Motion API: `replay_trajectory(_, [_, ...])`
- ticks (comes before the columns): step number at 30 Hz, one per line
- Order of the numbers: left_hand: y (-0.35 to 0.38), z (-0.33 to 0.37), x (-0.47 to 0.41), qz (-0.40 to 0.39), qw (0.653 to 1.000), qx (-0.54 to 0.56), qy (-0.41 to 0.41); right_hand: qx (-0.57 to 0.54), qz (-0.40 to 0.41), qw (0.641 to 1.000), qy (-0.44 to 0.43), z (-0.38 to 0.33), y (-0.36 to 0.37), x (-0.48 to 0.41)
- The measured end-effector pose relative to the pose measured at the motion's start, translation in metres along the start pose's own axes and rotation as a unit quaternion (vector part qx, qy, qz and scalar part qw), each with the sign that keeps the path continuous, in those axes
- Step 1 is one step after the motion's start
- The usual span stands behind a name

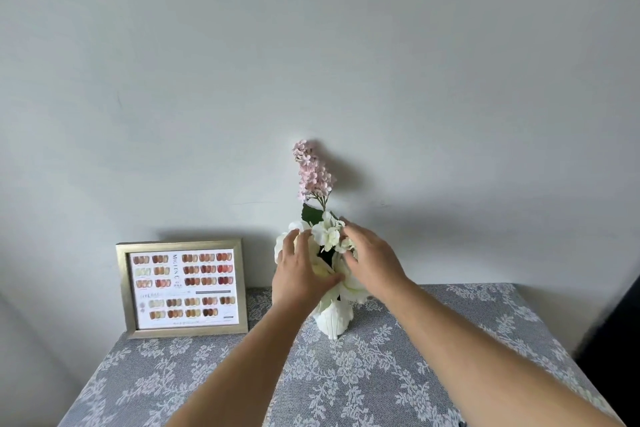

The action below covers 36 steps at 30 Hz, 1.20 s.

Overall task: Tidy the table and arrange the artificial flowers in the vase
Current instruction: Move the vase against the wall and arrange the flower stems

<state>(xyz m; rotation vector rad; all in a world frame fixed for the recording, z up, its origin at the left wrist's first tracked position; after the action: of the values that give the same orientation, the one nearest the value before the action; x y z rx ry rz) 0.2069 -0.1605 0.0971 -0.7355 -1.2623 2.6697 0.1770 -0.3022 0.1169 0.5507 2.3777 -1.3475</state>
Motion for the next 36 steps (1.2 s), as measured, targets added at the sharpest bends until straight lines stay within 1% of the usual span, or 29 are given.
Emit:
replay_trajectory(6, [-0.001,-0.002,0.0,0.01,1.0,0.013,0.015,0.007,-0.065,0.998,0.013,0.004,0.013,0.005])
replay_trajectory(9, [0.0,-0.001,-0.001,0.012,1.0,0.015,0.019,0.008,-0.066,0.998,0.011,0.007,0.016,0.006])
replay_trajectory(15, [0.0,0.0,0.001,0.033,0.999,0.001,0.015,0.007,-0.014,0.999,-0.029,0.014,-0.004,0.007])
replay_trajectory(17, [-0.001,-0.001,0.001,0.02,1.0,-0.005,0.017,-0.02,0.008,1.0,-0.006,0.022,-0.012,0.008])
replay_trajectory(20, [-0.002,-0.005,0.002,-0.002,1.0,-0.018,0.005,-0.071,0.061,0.994,0.054,0.036,-0.018,0.006])
replay_trajectory(21, [-0.002,-0.006,0.002,-0.01,1.0,-0.017,-0.001,-0.088,0.055,0.992,0.079,0.04,-0.017,0.004])
replay_trajectory(23, [-0.001,-0.01,0.001,-0.031,0.999,-0.002,-0.011,-0.118,-0.004,0.986,0.115,0.044,-0.009,0.003])
replay_trajectory(25, [0.002,-0.012,0.0,-0.043,0.999,0.016,-0.01,-0.132,-0.078,0.981,0.122,0.043,0.003,0.005])
replay_trajectory(27, [0.004,-0.012,0.0,-0.042,0.999,0.02,0.0,-0.137,-0.114,0.977,0.114,0.04,0.014,0.006])
replay_trajectory(36, [0.007,-0.011,0.002,-0.025,0.999,0.028,0.029,-0.12,-0.098,0.984,0.09,0.034,0.025,0.007])
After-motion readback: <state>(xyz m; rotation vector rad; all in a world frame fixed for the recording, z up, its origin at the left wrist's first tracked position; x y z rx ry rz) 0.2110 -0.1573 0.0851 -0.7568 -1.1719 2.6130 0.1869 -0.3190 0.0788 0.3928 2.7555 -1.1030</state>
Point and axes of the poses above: each hand's wrist, its own x-axis away from the middle knuckle, its own y-axis out of the palm, z = x × y, the point moved 2 cm from there along -x, towards the middle knuckle, and after that the axes turned 7 degrees about y, right-handed, at the moved point
